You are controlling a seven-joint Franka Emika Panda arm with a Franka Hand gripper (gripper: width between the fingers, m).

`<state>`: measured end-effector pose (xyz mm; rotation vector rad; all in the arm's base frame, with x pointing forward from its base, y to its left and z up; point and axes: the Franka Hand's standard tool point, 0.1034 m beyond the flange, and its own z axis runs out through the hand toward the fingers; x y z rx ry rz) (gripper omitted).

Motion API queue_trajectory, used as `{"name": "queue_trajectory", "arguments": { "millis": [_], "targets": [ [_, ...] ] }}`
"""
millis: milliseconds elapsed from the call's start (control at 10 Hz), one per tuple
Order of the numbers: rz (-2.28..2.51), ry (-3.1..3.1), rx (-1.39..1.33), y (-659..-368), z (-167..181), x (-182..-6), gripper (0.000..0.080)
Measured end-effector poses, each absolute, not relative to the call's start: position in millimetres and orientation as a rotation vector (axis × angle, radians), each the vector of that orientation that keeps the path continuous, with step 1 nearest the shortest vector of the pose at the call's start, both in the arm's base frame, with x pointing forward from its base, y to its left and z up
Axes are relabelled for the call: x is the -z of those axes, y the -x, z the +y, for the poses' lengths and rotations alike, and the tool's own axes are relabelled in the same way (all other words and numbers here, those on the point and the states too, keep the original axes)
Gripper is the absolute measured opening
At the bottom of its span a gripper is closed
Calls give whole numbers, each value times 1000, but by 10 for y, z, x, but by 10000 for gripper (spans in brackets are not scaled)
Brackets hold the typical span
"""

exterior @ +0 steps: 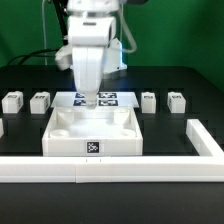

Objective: Assemble square table

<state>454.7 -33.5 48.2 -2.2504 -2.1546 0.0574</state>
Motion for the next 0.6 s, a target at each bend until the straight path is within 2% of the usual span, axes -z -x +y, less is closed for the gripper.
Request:
{"name": "queue_trajectory", "arguments": {
  "millis": [300,600],
  "targets": [
    [-2151,2250,-60,-4544,-328,-457,650],
    [-2131,2246,-53,-4484,-301,-127,650]
  ]
}}
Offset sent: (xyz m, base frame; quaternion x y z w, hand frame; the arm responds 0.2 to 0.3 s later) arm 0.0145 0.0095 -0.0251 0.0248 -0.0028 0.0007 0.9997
